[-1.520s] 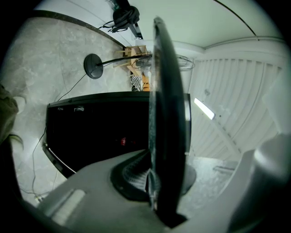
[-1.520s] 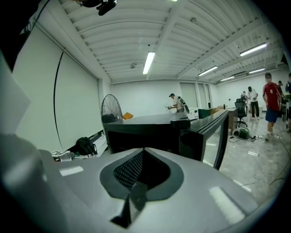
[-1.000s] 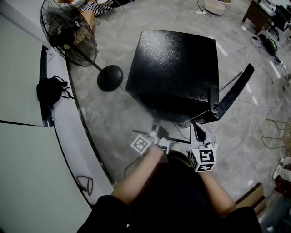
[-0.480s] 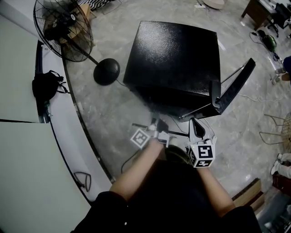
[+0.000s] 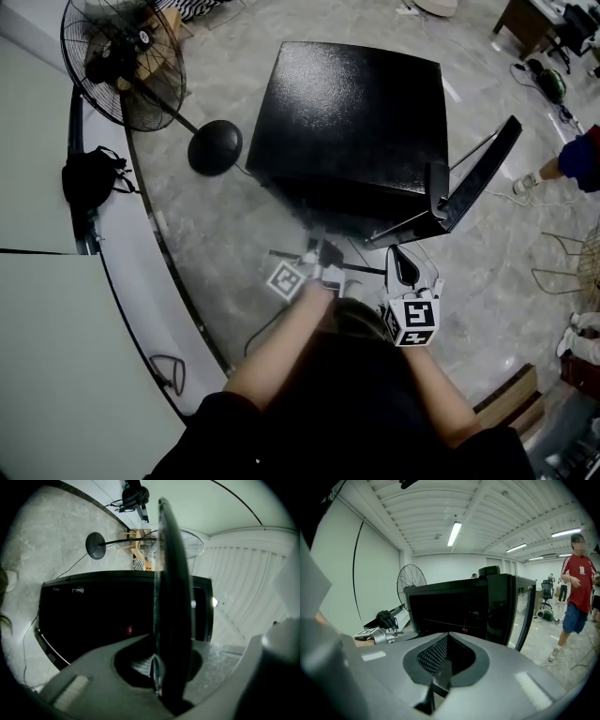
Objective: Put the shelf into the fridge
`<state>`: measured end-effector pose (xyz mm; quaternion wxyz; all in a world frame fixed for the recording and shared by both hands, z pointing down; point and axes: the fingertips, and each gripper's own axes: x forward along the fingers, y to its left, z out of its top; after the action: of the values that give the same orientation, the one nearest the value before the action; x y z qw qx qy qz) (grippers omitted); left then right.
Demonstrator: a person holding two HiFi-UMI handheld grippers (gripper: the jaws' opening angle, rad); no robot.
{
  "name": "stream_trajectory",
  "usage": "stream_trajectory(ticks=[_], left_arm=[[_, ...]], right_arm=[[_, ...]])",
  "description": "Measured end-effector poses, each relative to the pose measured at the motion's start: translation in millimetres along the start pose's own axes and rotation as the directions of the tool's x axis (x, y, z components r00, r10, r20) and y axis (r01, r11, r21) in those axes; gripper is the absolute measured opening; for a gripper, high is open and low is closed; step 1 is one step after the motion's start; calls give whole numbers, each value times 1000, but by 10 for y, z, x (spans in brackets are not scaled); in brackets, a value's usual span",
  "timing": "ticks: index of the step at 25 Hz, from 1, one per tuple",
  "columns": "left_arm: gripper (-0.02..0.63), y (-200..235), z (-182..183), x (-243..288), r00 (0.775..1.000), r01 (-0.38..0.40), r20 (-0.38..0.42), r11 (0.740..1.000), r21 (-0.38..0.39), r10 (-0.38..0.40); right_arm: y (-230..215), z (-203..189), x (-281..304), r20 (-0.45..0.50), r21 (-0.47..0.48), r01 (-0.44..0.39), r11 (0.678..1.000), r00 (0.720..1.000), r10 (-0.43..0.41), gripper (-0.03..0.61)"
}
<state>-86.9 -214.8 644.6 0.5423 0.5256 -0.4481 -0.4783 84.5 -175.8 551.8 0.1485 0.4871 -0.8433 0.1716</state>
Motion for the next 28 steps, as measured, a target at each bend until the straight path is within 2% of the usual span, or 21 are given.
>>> stream_trajectory(ticks=[3, 10, 16, 28], left_arm=[[17, 20, -12, 31, 1000, 6, -6, 1000, 17, -6], [17, 122, -46, 53, 1000, -16, 16, 1000, -5, 16], [17, -61, -48, 12, 999, 35, -4, 999, 8, -35], [17, 2, 17, 51, 999, 32, -5, 998, 47, -32]], right_arm=[[-44, -48, -15, -1, 3, 1, 1000, 1000, -1, 0], [-90, -48, -16, 1, 4, 8, 1000, 1000, -8, 0], [-26, -12, -31, 4, 1, -1, 1000, 1000, 1, 0], [30, -15, -25, 3, -6, -7, 1000, 1000, 7, 0]])
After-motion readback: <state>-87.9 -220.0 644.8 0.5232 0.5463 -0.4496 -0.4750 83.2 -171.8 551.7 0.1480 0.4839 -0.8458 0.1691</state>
